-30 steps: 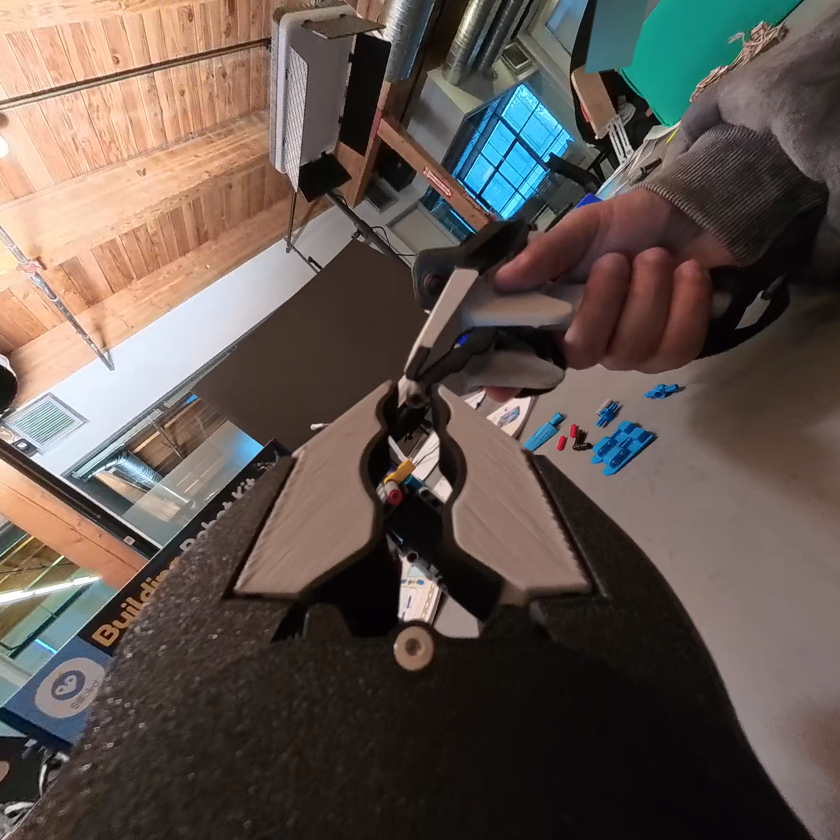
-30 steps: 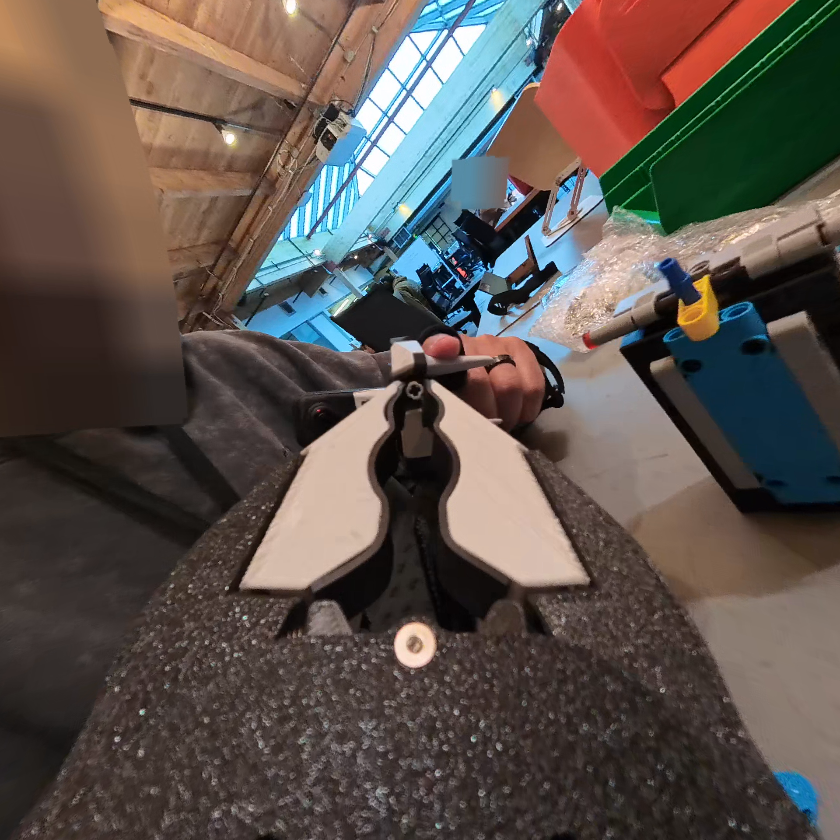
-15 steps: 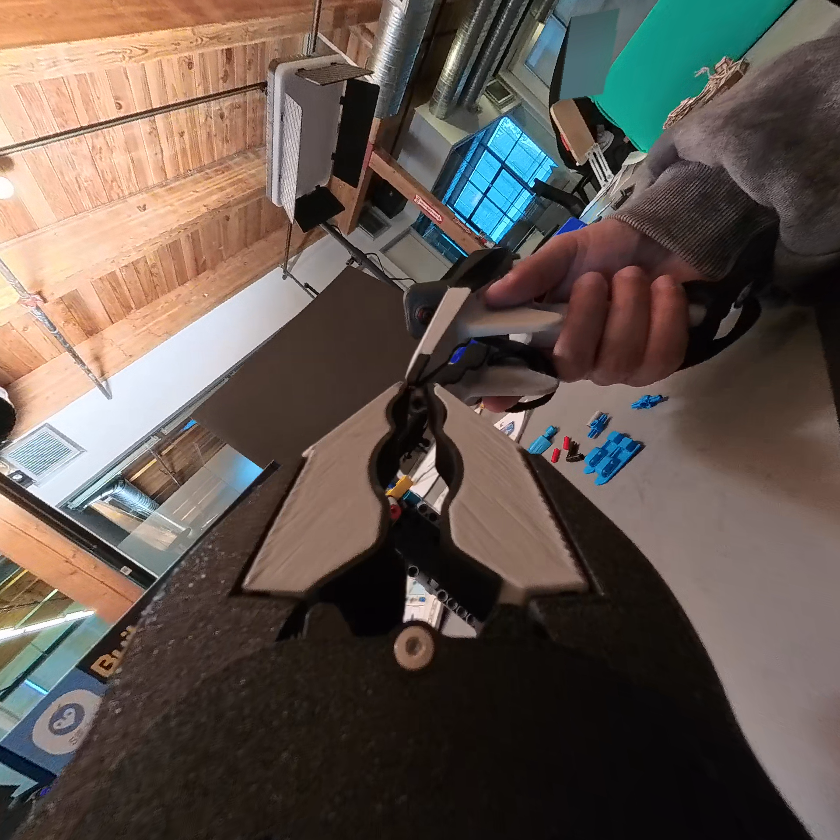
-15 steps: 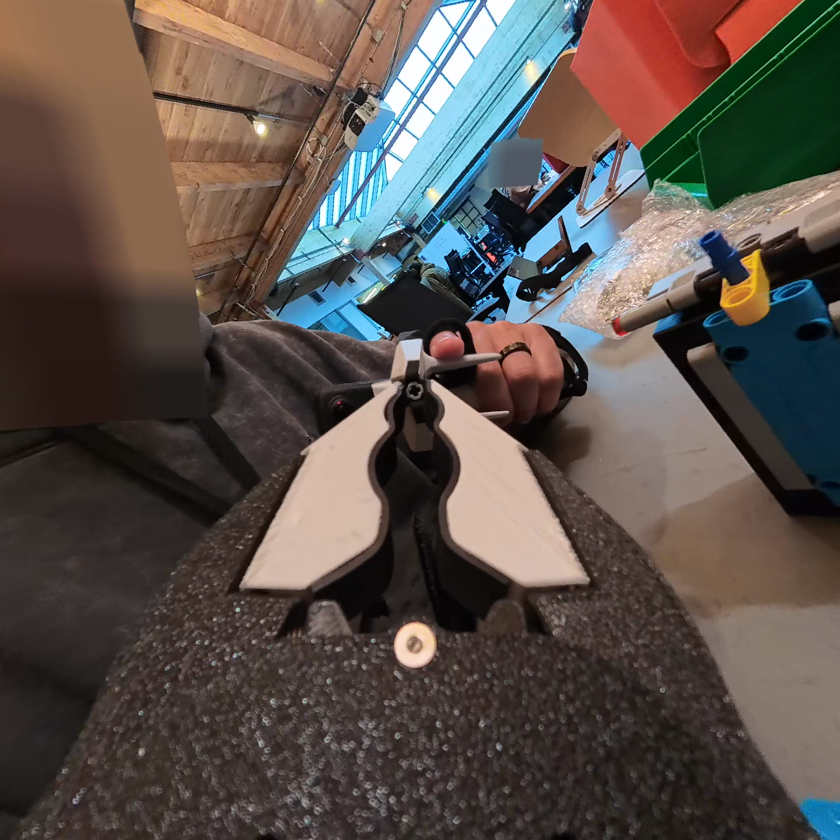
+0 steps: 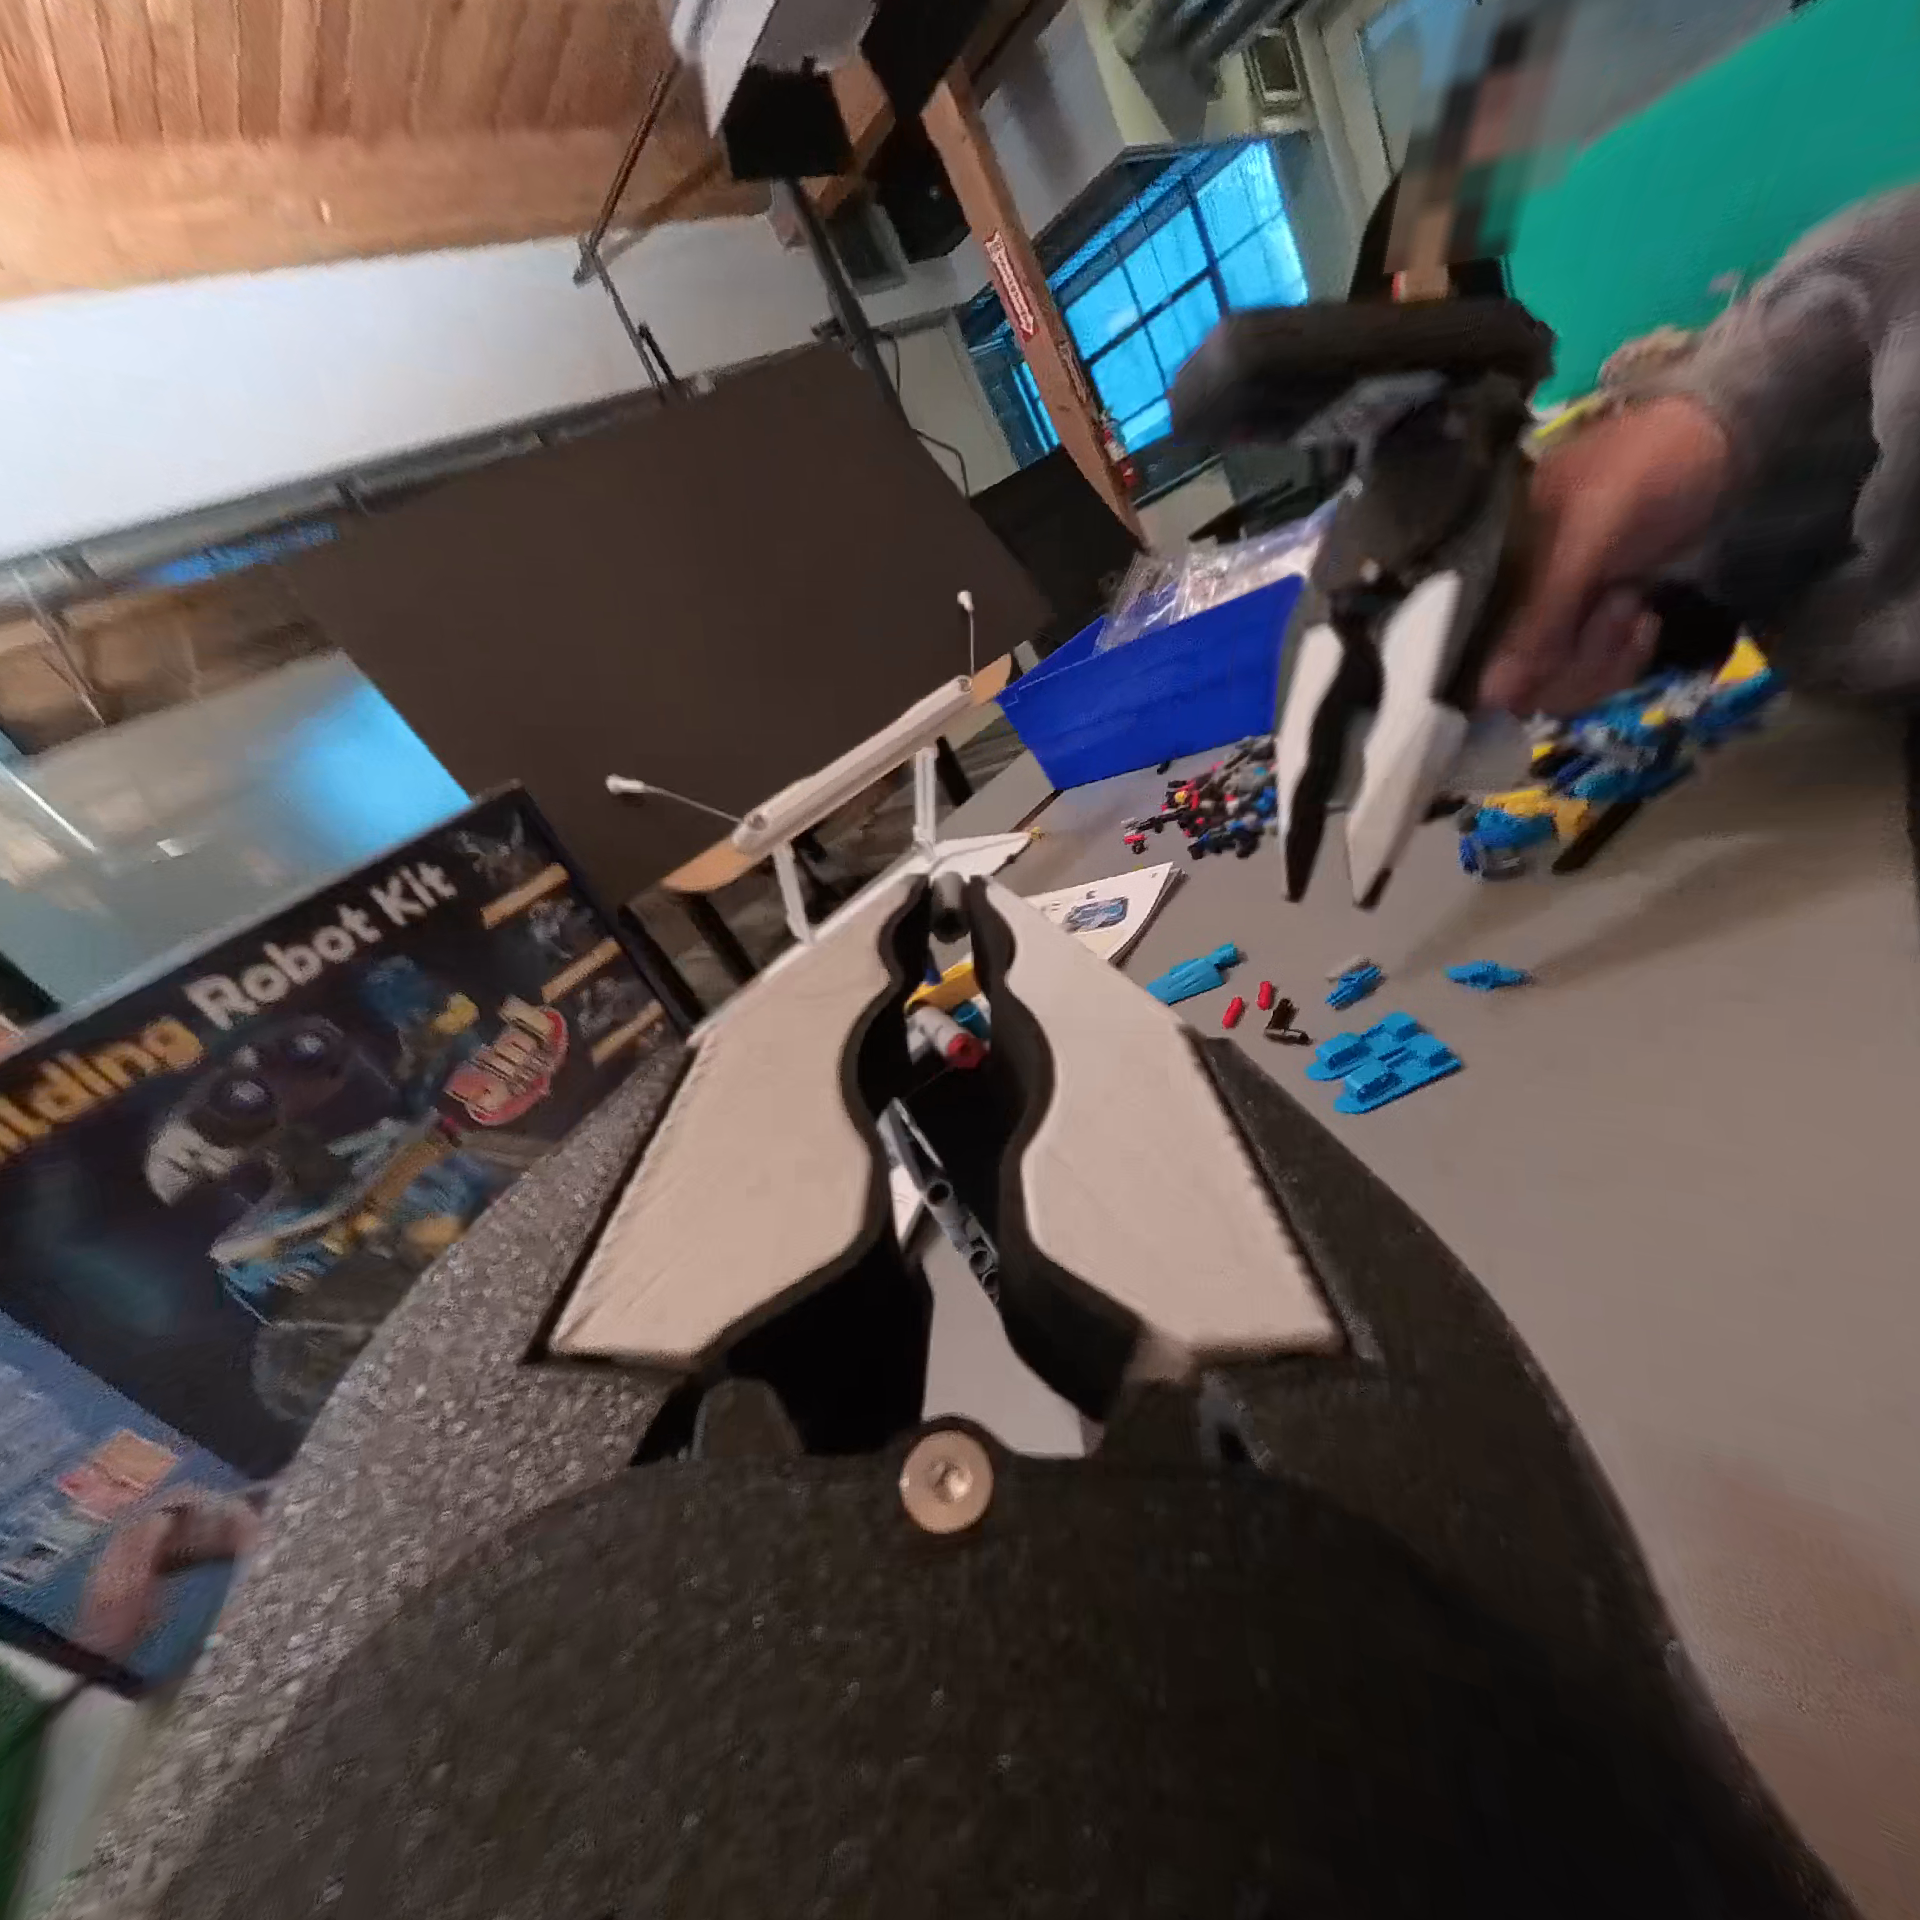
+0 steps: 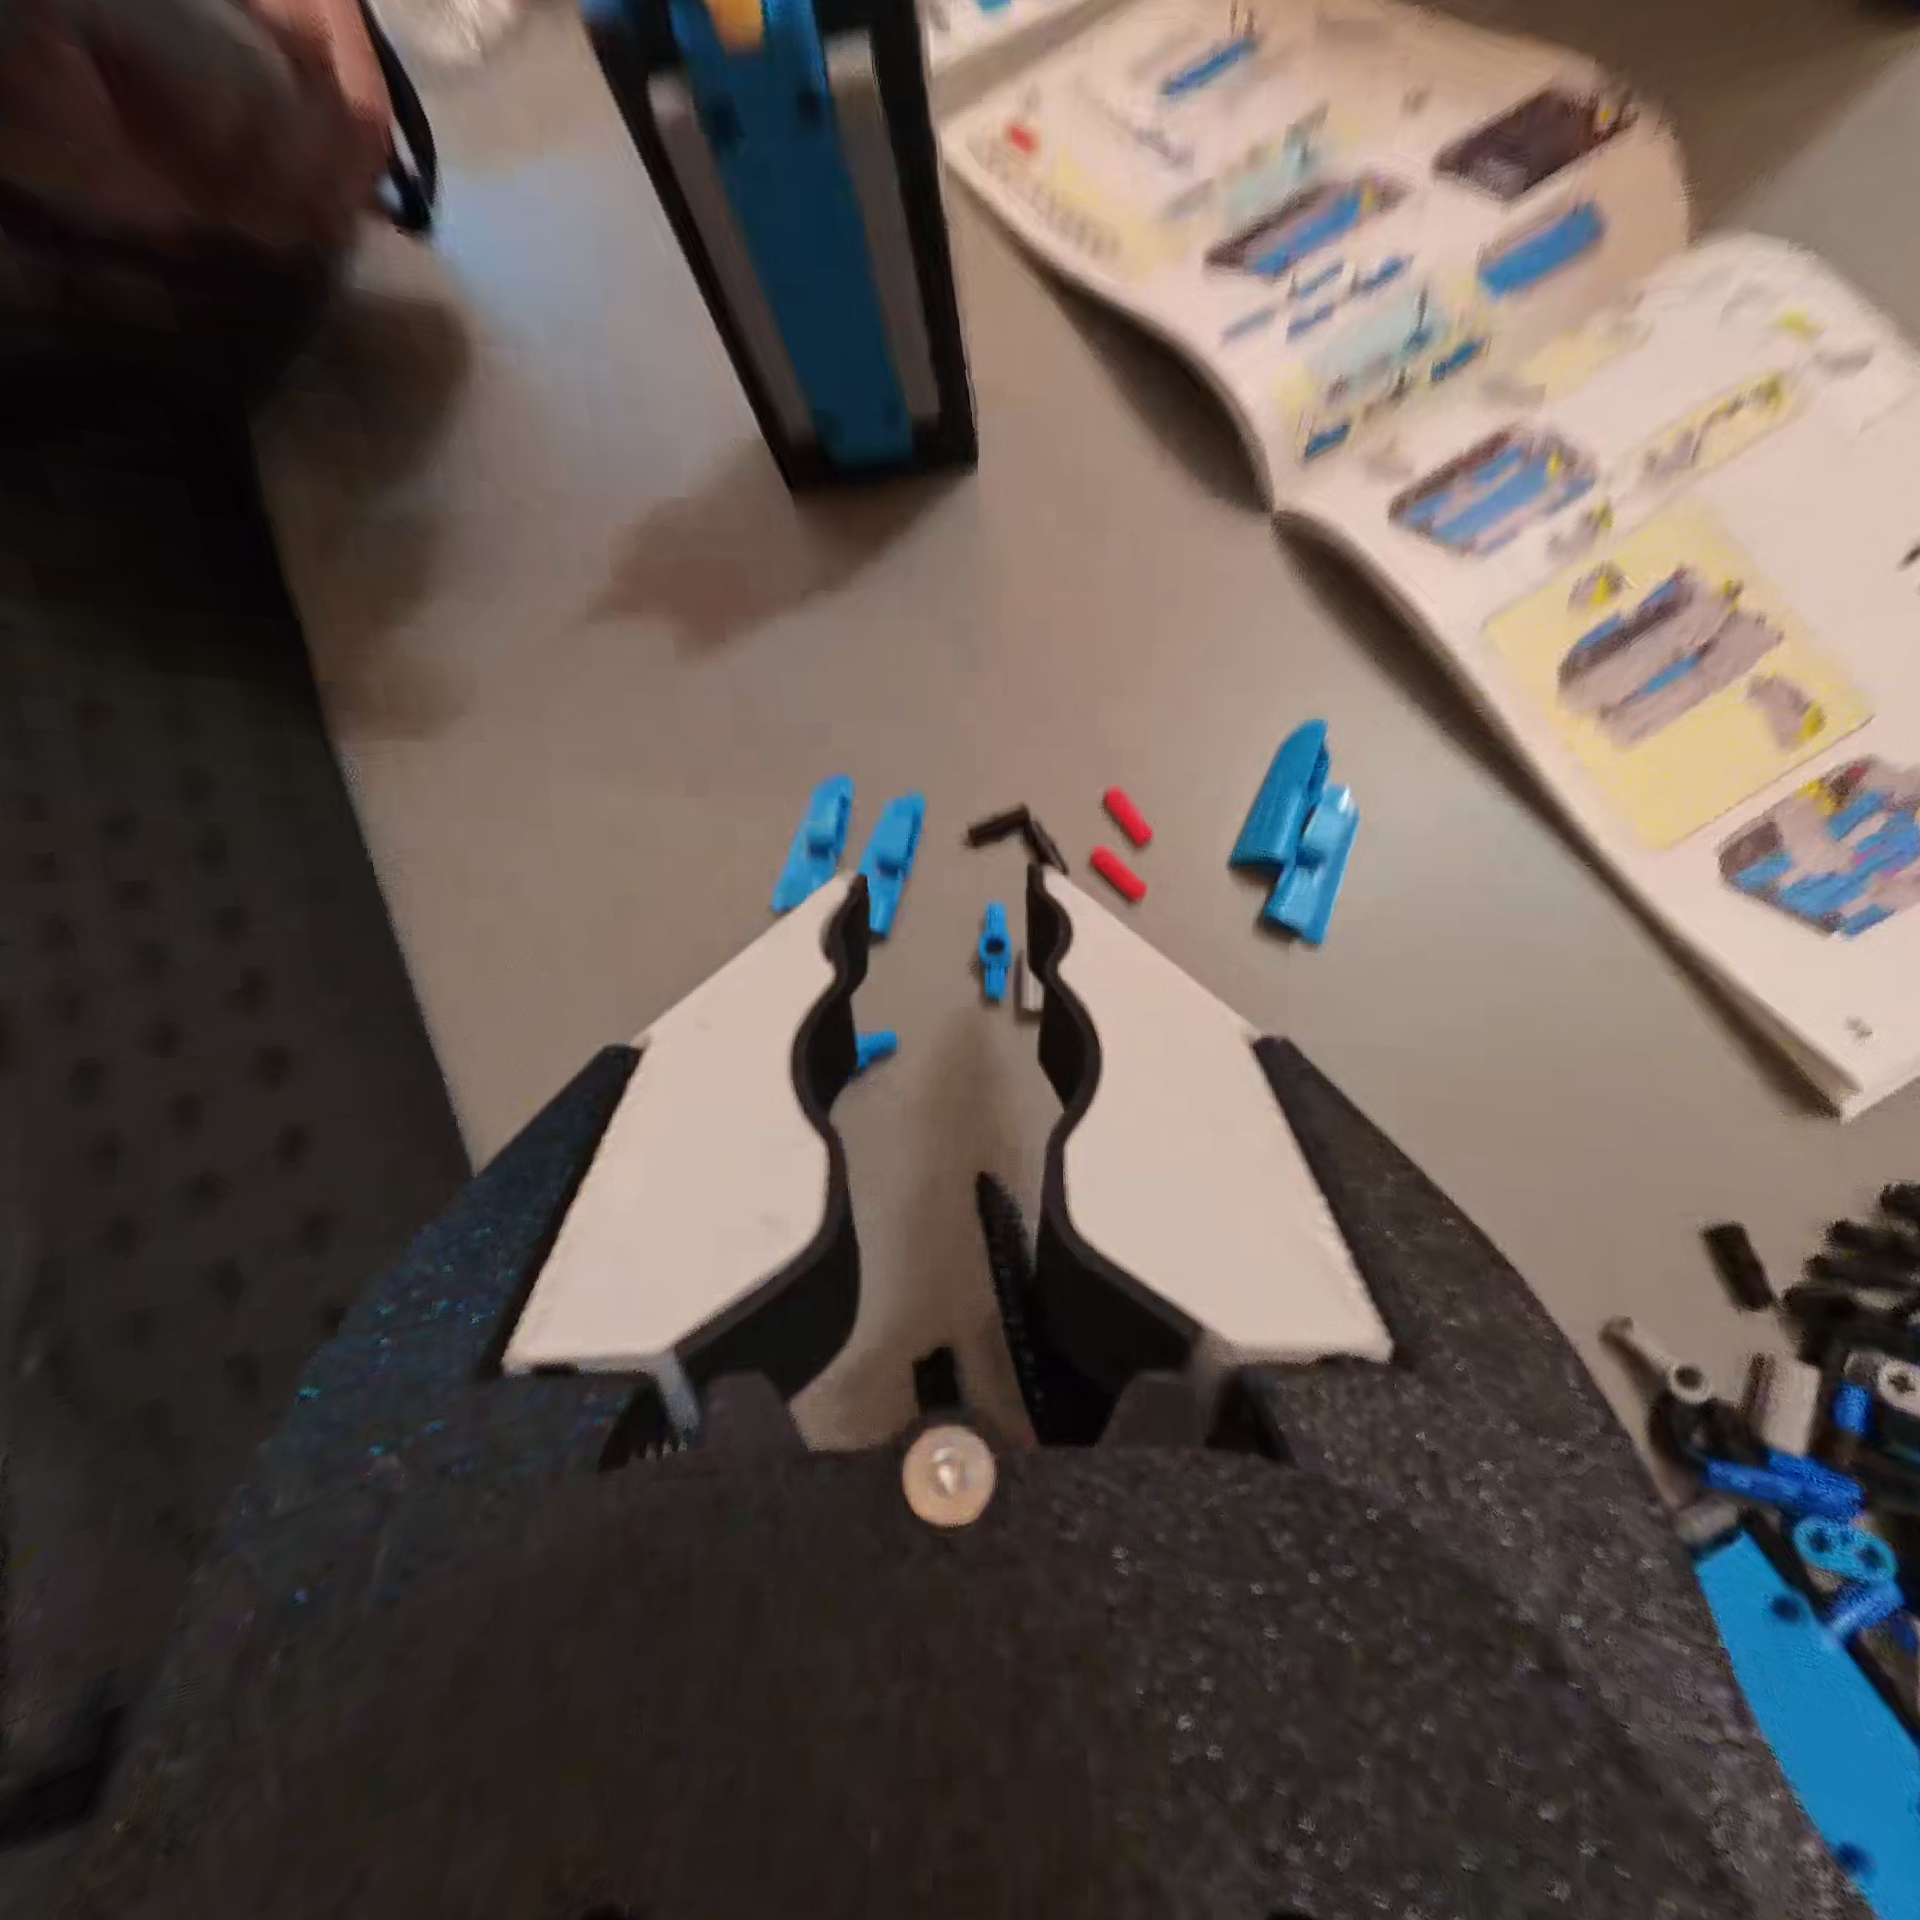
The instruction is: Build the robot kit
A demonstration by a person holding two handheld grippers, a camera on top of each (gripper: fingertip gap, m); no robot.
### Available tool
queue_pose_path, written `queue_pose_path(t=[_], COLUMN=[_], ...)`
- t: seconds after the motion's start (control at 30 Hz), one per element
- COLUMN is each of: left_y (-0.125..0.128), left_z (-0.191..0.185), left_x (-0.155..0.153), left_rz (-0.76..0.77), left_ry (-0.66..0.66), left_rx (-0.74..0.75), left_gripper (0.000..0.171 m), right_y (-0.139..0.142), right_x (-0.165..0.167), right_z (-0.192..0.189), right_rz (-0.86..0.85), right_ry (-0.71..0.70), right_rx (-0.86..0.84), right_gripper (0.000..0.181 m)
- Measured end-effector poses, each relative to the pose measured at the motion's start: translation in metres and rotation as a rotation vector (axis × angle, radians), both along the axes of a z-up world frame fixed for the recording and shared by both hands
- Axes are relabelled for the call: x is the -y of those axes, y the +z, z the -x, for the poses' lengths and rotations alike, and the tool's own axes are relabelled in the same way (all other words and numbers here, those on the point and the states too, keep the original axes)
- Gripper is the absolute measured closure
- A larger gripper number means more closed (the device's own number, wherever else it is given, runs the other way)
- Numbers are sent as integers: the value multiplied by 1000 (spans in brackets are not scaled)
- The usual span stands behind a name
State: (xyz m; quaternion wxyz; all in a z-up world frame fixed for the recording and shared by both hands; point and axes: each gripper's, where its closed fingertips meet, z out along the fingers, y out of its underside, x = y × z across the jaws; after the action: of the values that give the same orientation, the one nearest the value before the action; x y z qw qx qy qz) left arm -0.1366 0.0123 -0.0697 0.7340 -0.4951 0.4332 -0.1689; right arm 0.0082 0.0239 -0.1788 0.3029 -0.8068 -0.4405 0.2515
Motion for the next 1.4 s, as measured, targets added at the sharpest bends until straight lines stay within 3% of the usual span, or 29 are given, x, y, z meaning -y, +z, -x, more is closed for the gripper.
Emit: queue_pose_path(t=[0.2,0.7,1.4], left_y=[7,0,-9], left_z=[12,10,0], left_x=[-12,-13,0], left_rz=[173,164,30], left_ry=[-65,-72,-60], left_rx=[115,79,-25], left_gripper=[165,165,165], right_y=[-31,-37,-43], right_x=[-2,1,2], right_z=[-5,-1,-4], right_rz=[-62,-89,-65], right_ry=[22,60,52], right_rx=[126,216,236], right_gripper=[164,171,173])
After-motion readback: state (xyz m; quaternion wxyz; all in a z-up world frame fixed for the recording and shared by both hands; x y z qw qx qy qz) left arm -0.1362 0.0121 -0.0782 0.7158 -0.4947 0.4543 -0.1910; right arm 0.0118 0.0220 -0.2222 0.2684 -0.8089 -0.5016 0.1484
